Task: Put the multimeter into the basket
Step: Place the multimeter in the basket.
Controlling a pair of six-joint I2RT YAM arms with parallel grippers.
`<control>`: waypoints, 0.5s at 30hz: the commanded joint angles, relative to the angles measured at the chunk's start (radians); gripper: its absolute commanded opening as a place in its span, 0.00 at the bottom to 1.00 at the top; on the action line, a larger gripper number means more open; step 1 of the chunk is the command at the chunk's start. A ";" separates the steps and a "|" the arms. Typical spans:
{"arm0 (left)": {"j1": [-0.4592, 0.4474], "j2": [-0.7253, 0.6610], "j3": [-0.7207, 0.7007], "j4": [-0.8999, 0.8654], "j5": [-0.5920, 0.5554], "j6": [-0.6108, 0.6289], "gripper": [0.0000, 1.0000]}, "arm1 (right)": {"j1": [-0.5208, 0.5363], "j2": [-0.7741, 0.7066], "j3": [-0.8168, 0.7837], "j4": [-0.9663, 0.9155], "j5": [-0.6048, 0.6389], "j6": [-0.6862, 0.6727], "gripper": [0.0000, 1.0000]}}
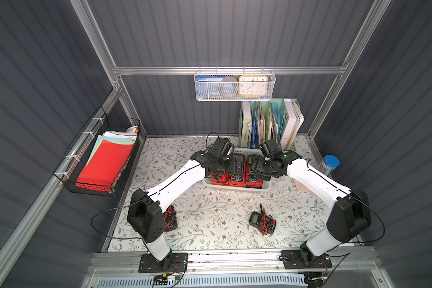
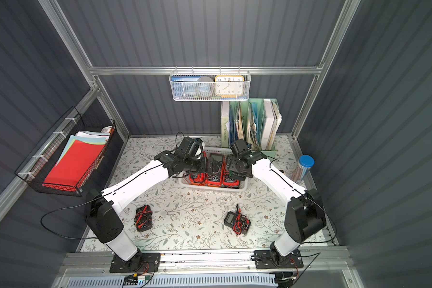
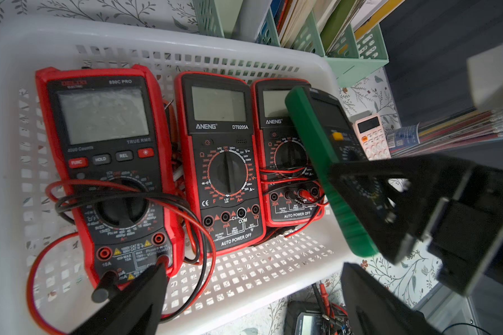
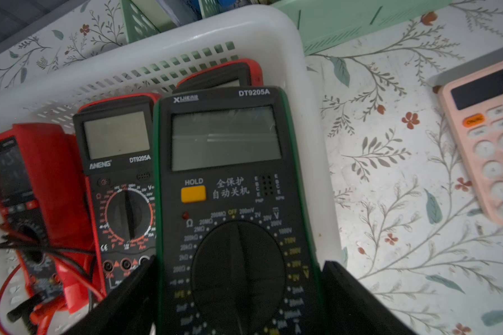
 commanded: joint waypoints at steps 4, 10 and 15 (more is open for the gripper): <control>0.004 -0.033 -0.014 -0.005 -0.014 -0.020 0.99 | 0.003 0.099 0.040 0.026 0.040 0.025 0.67; 0.004 -0.045 -0.022 -0.004 -0.010 -0.019 0.99 | 0.006 0.127 0.043 0.037 -0.033 0.010 0.97; 0.004 -0.048 -0.020 -0.004 -0.006 -0.013 0.99 | 0.025 0.107 0.068 0.015 -0.048 -0.020 0.99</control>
